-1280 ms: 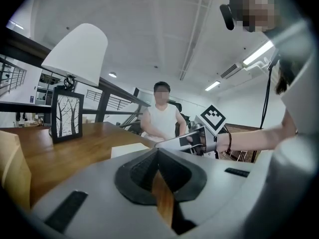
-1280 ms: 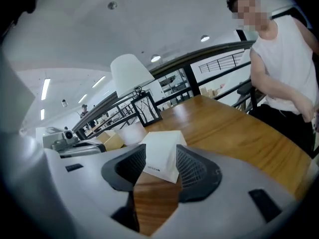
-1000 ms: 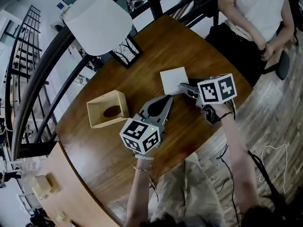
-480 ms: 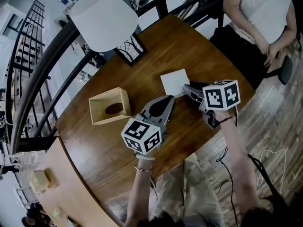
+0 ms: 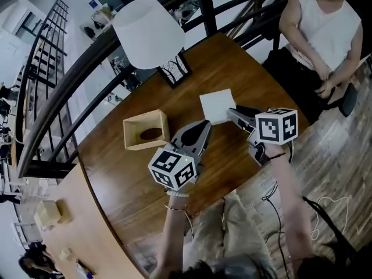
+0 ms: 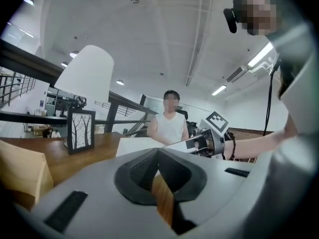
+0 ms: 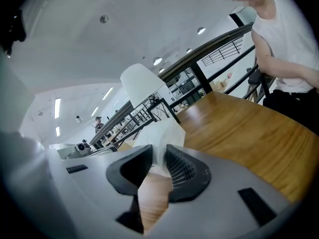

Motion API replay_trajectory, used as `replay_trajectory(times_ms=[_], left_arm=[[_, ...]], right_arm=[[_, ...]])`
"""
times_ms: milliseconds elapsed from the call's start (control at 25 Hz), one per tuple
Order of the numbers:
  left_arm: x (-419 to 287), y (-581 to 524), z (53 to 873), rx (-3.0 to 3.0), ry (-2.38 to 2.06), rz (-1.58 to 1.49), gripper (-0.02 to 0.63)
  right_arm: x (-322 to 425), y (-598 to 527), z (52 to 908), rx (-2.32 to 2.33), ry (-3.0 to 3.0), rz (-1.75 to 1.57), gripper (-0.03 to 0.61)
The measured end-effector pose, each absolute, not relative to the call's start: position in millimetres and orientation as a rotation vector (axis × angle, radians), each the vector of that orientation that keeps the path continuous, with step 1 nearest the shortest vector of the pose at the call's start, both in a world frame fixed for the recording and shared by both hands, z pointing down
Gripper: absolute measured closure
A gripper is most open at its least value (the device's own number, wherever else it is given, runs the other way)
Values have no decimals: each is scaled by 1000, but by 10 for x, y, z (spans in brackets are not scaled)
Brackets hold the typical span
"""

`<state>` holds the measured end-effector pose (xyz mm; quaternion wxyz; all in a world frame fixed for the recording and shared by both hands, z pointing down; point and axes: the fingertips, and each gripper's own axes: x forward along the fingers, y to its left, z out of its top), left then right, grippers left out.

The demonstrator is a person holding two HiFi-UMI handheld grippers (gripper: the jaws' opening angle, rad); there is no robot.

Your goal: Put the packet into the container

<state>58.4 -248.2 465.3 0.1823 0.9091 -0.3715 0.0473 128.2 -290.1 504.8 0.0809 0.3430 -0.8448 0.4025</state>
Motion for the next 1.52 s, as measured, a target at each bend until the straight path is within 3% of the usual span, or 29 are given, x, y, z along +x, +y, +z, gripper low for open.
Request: replay_trajectory(times_ms=[520, 1520], left_arm=[[296, -2362, 4060, 2609, -1220, 55, 608], [-1071, -2022, 3908, 2517, -1351, 16, 608]], right_arm=[[1025, -2830, 4366, 935, -2688, 1155, 479], [46, -2608, 4132, 939, -2723, 1367, 479]])
